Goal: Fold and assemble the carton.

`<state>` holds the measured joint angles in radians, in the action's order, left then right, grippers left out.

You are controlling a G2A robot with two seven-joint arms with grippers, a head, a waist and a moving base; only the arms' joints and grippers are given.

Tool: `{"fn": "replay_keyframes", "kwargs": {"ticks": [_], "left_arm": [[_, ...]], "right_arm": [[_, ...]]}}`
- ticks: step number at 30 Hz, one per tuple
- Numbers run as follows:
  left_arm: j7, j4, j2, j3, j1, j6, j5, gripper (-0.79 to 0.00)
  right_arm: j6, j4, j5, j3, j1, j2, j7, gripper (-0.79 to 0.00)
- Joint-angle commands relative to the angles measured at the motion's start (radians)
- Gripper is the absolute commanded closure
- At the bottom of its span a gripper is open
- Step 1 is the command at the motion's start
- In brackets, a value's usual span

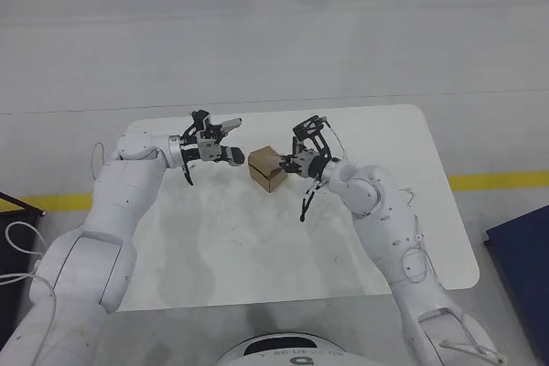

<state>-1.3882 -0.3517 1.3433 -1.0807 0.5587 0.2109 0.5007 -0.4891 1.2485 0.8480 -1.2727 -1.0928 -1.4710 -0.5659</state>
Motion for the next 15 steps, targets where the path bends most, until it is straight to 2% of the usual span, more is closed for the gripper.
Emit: {"fn": "replay_keyframes", "kwargs": {"ticks": [1,3,8,15], "left_arm": [[0.006,-0.022,-0.004,-0.004,0.016,-0.008,-0.002,-0.785],[0.015,-0.050,-0.004,-0.003,0.028,-0.020,-0.002,-0.785],[0.052,-0.111,0.002,0.014,0.047,-0.047,-0.021,-0.785],[0.102,-0.138,0.017,0.038,0.049,-0.082,-0.034,-0.785]], "right_arm": [[-0.017,-0.085,-0.138,-0.007,0.047,-0.002,-0.047,-0.631],[-0.031,-0.140,-0.171,-0.007,0.084,-0.001,-0.065,-0.613],[-0.053,-0.210,-0.181,0.020,0.127,-0.001,-0.069,-0.631],[-0.062,-0.252,-0.192,0.043,0.152,0.003,-0.069,-0.634]]}}
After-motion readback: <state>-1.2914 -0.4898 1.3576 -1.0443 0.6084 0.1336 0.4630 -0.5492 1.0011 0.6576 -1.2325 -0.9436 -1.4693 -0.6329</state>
